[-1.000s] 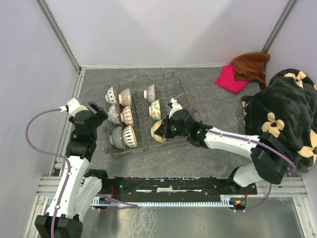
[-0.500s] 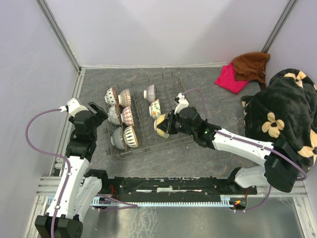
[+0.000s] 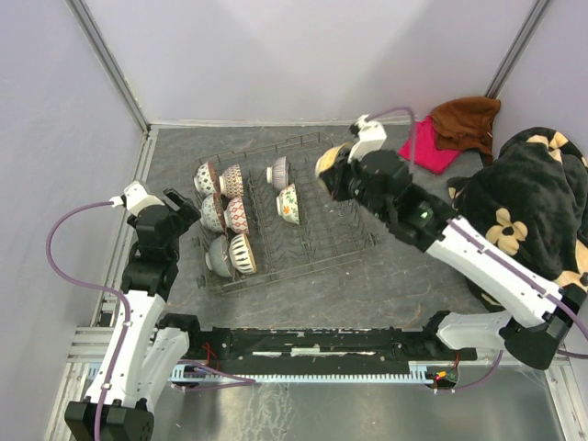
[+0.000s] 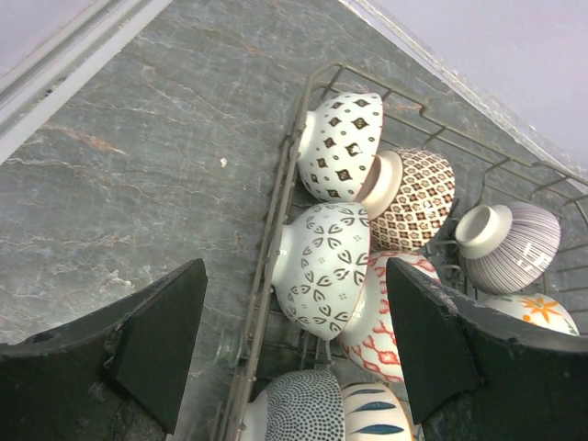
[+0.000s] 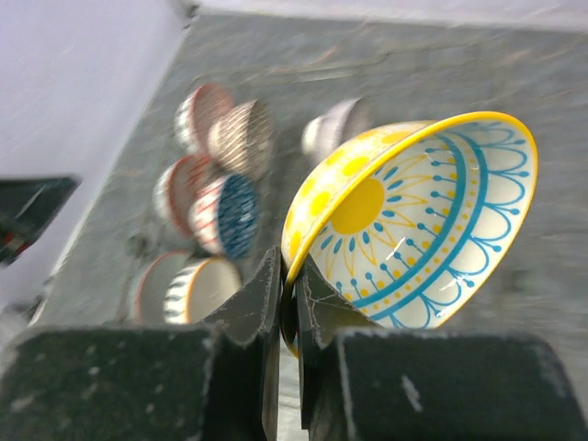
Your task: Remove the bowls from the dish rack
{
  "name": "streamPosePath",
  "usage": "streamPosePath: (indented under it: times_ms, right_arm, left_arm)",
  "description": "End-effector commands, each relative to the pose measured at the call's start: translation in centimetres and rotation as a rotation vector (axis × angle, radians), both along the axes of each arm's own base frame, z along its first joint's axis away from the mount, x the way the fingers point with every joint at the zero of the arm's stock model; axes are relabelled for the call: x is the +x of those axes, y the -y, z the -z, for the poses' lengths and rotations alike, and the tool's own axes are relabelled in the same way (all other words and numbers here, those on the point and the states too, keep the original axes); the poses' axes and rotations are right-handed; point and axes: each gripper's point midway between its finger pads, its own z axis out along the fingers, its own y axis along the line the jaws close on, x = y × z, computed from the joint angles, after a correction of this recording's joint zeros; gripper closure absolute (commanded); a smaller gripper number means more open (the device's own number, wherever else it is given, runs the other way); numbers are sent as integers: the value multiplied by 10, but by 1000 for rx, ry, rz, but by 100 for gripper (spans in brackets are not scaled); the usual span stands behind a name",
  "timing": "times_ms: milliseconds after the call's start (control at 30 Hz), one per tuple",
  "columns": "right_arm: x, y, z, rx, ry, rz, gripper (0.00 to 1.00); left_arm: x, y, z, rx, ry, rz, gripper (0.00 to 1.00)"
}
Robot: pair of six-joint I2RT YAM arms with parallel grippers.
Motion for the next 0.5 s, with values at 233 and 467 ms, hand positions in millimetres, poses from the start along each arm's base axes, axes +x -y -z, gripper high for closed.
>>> streamPosePath:
  times_ms: [233,467]
  right_arm:
    - [96,159,21,-507,-118,390,99]
    - [133,187,74,-671,-253,432,99]
  left_arm:
    - [10,17,-34,-44,66,87,15]
    - [15,20,-42,-42,74,103,15]
